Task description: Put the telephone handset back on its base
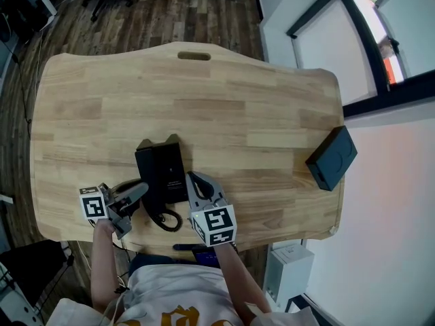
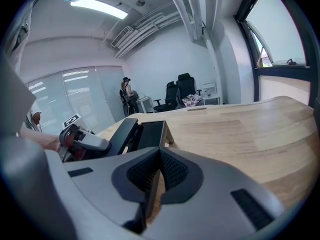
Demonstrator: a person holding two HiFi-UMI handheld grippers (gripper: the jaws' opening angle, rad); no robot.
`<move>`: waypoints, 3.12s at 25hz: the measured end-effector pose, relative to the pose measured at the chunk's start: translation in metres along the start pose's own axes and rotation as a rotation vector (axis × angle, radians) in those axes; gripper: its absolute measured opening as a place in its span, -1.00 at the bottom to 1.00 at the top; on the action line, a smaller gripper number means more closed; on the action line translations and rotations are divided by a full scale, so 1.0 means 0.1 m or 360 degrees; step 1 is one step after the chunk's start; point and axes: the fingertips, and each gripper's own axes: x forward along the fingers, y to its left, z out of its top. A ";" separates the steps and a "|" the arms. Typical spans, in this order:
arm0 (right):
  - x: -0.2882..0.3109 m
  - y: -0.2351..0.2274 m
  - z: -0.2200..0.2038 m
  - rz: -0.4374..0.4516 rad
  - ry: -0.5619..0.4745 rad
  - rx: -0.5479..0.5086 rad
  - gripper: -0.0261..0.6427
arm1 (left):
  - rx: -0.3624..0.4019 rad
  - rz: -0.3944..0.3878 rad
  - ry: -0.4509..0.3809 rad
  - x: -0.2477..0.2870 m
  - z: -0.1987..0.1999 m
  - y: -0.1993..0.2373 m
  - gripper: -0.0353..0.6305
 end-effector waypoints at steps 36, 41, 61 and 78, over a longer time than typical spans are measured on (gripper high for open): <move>0.15 -0.07 -0.05 0.0029 0.0028 0.0101 -0.90 | 0.0116 0.0149 0.0013 0.05 0.01 0.22 -0.68; 0.14 -0.07 -0.05 0.0026 0.0024 0.0102 -0.90 | 0.0124 0.0182 0.0000 0.06 0.01 0.25 -0.68; 0.09 0.05 0.14 -0.0051 -0.0016 -0.0024 -0.90 | 0.0174 0.0393 -0.0153 -0.01 0.02 0.33 -0.64; -0.16 0.25 0.32 -0.0111 -0.0126 -0.0118 -0.90 | 0.0634 0.0946 -0.0566 -0.51 0.35 0.10 -0.49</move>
